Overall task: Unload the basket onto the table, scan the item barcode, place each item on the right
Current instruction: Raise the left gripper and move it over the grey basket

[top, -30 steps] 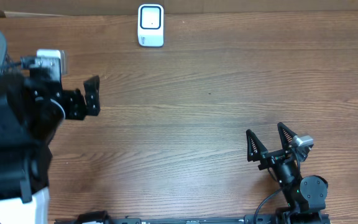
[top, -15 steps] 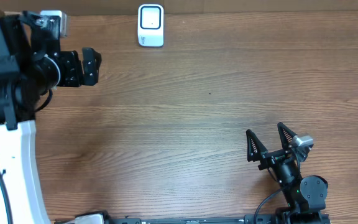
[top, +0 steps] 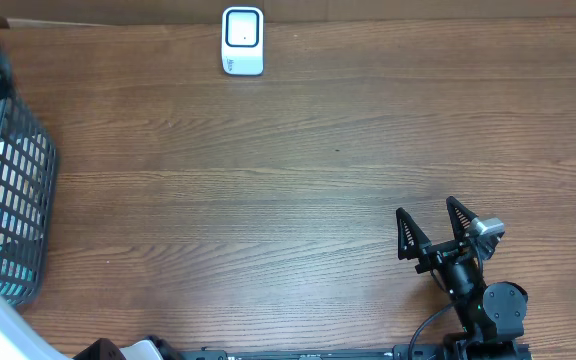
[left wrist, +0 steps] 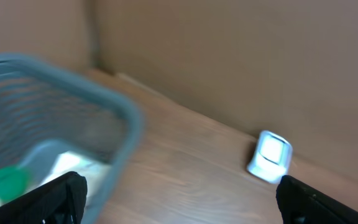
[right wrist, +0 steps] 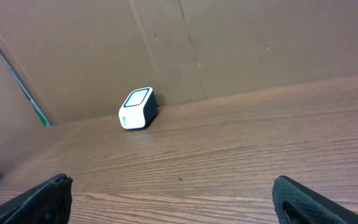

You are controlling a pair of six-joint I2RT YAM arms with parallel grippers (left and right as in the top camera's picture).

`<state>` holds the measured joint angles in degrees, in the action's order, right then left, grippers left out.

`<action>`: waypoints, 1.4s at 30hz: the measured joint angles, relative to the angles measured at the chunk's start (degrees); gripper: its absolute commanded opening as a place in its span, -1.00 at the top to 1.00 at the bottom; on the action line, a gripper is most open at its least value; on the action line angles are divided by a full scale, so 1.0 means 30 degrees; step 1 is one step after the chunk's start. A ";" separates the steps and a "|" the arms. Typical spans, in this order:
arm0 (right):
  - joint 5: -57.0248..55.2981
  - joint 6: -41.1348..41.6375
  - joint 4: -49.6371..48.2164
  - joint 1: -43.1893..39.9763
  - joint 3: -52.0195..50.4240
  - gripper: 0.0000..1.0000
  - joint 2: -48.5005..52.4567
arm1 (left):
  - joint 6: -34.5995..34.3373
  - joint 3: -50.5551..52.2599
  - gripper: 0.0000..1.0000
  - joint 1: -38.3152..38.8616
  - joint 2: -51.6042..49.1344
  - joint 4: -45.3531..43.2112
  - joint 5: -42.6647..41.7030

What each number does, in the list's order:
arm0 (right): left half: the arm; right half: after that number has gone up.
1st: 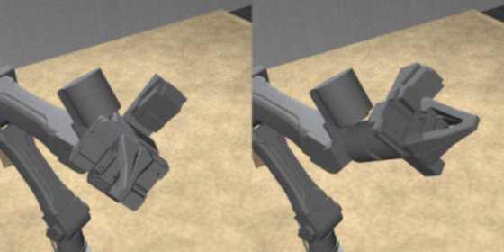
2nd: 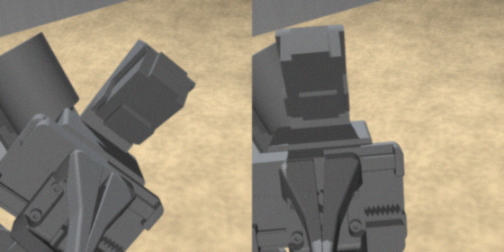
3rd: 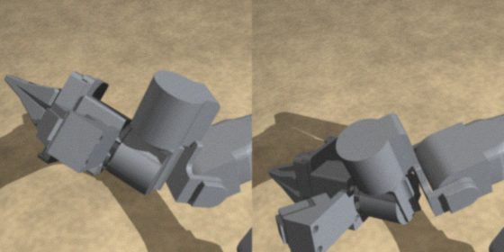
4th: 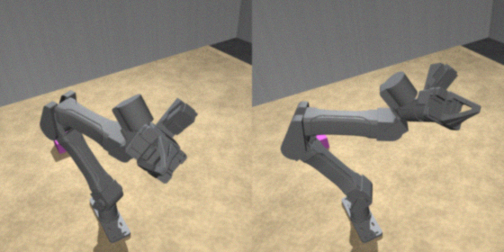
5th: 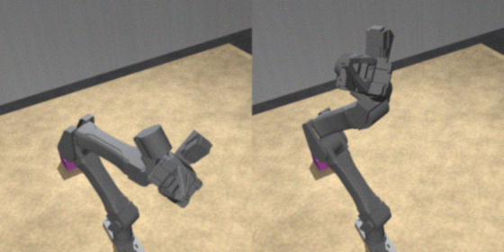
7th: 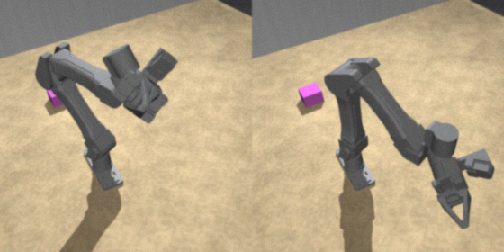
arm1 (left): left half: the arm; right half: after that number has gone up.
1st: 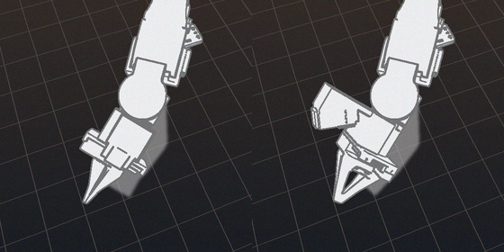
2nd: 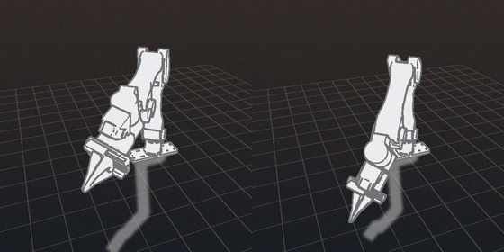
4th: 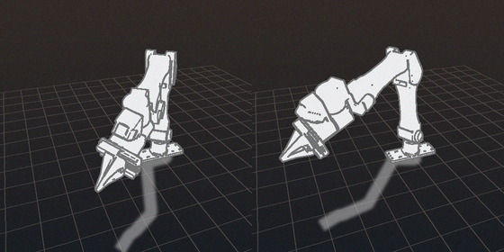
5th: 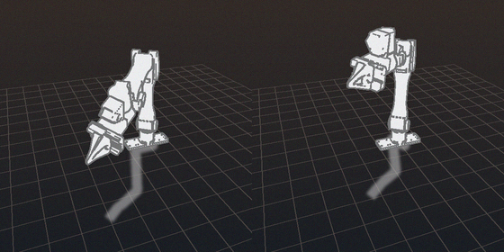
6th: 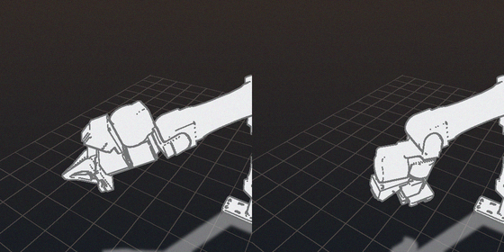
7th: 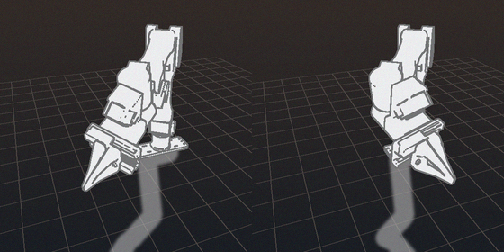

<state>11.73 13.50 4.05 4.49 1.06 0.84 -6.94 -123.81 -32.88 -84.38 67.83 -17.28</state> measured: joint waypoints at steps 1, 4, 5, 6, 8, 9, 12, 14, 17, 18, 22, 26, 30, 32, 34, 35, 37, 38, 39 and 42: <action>0.0000 0.0000 -0.0007 -0.0007 0.0000 -1.00 0.0000 | -0.0109 -0.0066 -1.00 -0.0809 0.0044 0.0153 0.0073; 0.0000 0.0000 -0.0007 0.0000 0.0000 -1.00 0.0000 | -0.0546 -0.0087 -1.00 -0.2856 -0.0117 0.0641 0.0415; 0.0000 0.0000 -0.0015 -0.0007 0.0000 -1.00 0.0000 | -0.0721 -0.0087 -1.00 -0.3439 -0.0313 0.0758 0.0568; 0.0000 0.0000 -0.0007 0.0000 0.0000 -1.00 0.0000 | -0.0867 -0.0087 -1.00 -0.3905 -0.0568 0.0823 0.0750; 0.0007 -0.0007 -0.0007 -0.0007 0.0000 -1.00 0.0000 | -0.1166 -0.0087 -0.99 -0.4561 -0.1297 0.0831 0.1122; 0.0000 -0.0007 -0.0007 -0.0007 0.0000 -1.00 0.0000 | -0.1224 -0.0087 -1.00 -0.4714 -0.1676 0.0852 0.1362; 0.0007 0.0000 -0.0007 -0.0007 0.0000 -1.00 0.0000 | -0.1355 0.0160 -0.99 -0.4838 -0.3373 0.1268 0.3053; 0.0007 0.0000 0.0000 0.0000 0.0000 -1.00 0.0000 | -0.1362 0.0532 -0.99 -0.4838 -0.4175 0.1224 0.4138; 0.0007 0.0000 -0.0007 0.0000 0.0000 -1.00 0.0000 | -0.1217 0.1209 -0.99 -0.4889 -0.5253 0.0867 0.5187; 0.0007 0.0007 0.0000 0.0000 0.0000 -1.00 0.0000 | -0.1122 0.1399 -1.00 -0.4940 -0.5595 0.0721 0.5479; 0.0007 0.0000 0.0000 0.0000 0.0000 -1.00 0.0000 | -0.0794 0.1785 -0.99 -0.4969 -0.6666 0.0044 0.6878; 0.0000 0.0007 -0.0007 0.0000 0.0000 -1.00 0.0000 | -0.0488 0.1996 -0.99 -0.4969 -0.8116 -0.0707 0.8677; 0.0000 0.0007 -0.0007 0.0000 0.0000 -0.99 0.0000 | 0.0189 0.2055 -0.99 -0.4969 -0.9500 -0.1581 0.9289; 0.0000 0.0000 -0.0007 -0.0007 0.0000 -1.00 0.0000 | 0.0721 0.2062 -0.99 -0.4969 -1.0280 -0.1916 0.9369; 0.0007 -0.0007 -0.0007 0.0000 0.0000 -1.00 0.0000 | 0.1115 0.2069 -0.99 -0.4969 -1.1016 -0.2178 0.9442; 0.0007 -0.0007 -0.0007 -0.0007 0.0000 -1.00 0.0000 | 0.1341 0.2076 -0.99 -0.4969 -1.1395 -0.2317 0.9464; 0.0007 0.0000 -0.0007 -0.0007 0.0000 -1.00 0.0000 | 0.1530 0.2106 -0.99 -0.4969 -1.2043 -0.2594 0.9508; 0.0007 0.0000 -0.0007 -0.0007 0.0000 -1.00 0.0000 | 0.1574 0.2120 -0.99 -0.4969 -1.2342 -0.2754 0.9508; 0.0007 0.0007 -0.0007 -0.0007 0.0000 -1.00 0.0000 | 0.1690 0.2127 -0.99 -0.4969 -1.2604 -0.2914 0.9530; 0.0007 0.0000 -0.0007 0.0000 0.0000 -0.99 0.0000 | 0.1887 0.2157 -0.99 -0.4969 -1.3194 -0.3526 0.9559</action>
<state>11.75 13.50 4.03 4.49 1.06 0.84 -1.28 -117.34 -47.79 -123.96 57.25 11.40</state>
